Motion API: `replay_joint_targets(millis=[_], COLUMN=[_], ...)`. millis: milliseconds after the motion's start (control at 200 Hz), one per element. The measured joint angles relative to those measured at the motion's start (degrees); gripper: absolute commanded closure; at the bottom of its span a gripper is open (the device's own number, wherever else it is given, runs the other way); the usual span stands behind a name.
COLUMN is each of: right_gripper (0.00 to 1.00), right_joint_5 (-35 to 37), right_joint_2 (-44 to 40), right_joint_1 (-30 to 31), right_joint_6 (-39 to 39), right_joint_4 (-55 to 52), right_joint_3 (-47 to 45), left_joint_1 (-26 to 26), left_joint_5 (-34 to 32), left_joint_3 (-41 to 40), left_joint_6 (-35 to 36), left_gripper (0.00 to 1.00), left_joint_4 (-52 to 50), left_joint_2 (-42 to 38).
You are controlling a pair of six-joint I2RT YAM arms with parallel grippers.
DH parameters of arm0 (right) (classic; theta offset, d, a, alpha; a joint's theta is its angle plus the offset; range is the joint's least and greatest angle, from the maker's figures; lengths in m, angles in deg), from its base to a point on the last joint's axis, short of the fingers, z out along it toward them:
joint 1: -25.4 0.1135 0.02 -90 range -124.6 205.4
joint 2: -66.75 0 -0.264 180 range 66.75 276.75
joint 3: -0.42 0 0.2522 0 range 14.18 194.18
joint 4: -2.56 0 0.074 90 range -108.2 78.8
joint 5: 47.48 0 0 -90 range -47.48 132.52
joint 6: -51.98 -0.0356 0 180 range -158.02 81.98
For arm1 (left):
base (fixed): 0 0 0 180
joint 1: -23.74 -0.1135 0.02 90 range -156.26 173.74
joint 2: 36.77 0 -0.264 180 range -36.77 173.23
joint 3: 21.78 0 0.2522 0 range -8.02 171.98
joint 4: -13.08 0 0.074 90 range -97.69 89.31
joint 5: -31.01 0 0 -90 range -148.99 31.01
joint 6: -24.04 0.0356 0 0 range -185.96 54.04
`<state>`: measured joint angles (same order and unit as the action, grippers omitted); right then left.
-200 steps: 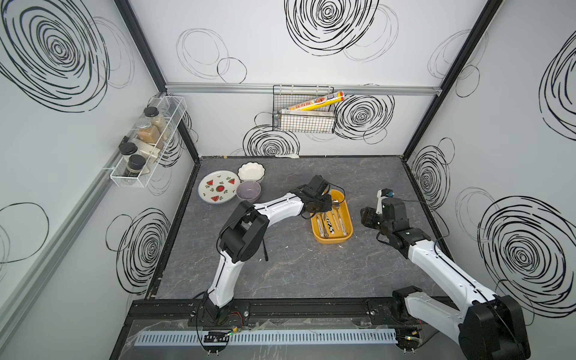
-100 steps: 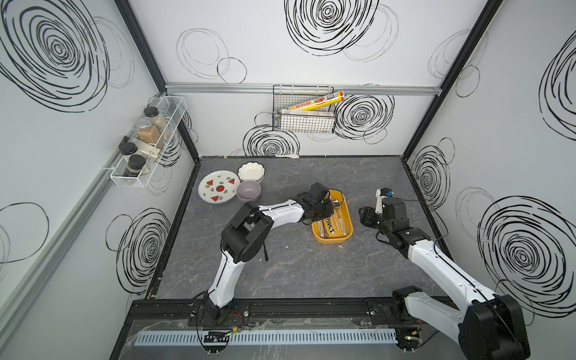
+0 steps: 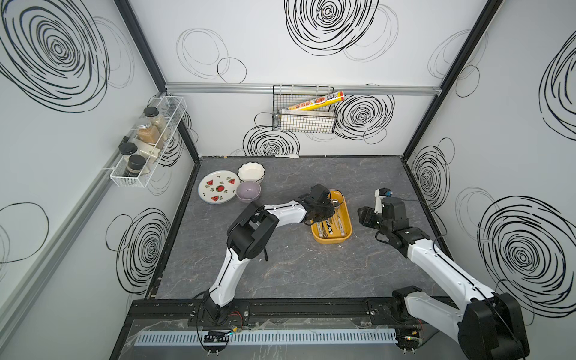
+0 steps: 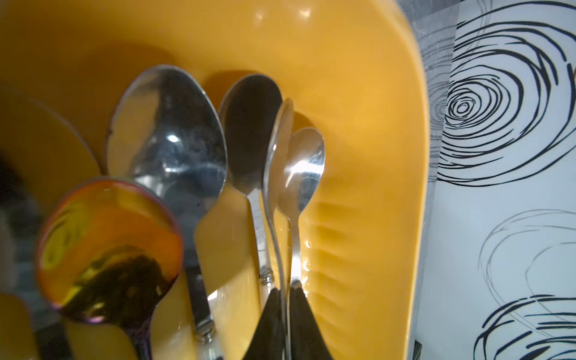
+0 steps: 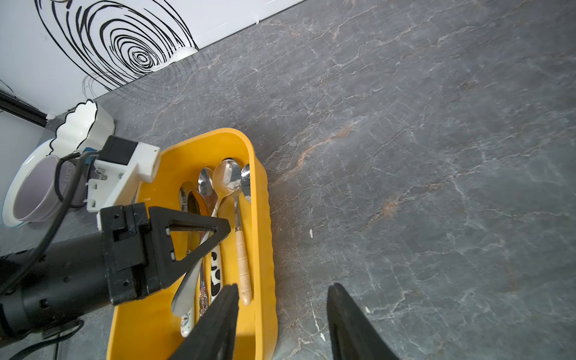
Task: Put the spoon into the storage box
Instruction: Place the spoon in the storage box.
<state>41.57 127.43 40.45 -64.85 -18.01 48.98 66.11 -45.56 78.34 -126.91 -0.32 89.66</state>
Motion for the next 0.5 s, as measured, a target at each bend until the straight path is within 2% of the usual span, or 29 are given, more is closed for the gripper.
replay_joint_targets(millis=[250, 501], right_gripper=[0.49, 0.50], right_joint_5=[-0.87, -1.46], right_joint_2=[0.33, 0.66], right_joint_1=[-0.02, -0.02], right_joint_6=[0.00, 0.00], right_joint_4=[0.02, 0.11], right_joint_3=[0.00, 0.00], left_joint_1=[0.00, 0.20], left_joint_5=[0.02, 0.04], left_joint_3=[1.42, 1.42], left_joint_6=[-0.28, 0.35], left_gripper=[0.77, 0.74], left_joint_4=[-0.04, -0.46], left_joint_2=[0.52, 0.52])
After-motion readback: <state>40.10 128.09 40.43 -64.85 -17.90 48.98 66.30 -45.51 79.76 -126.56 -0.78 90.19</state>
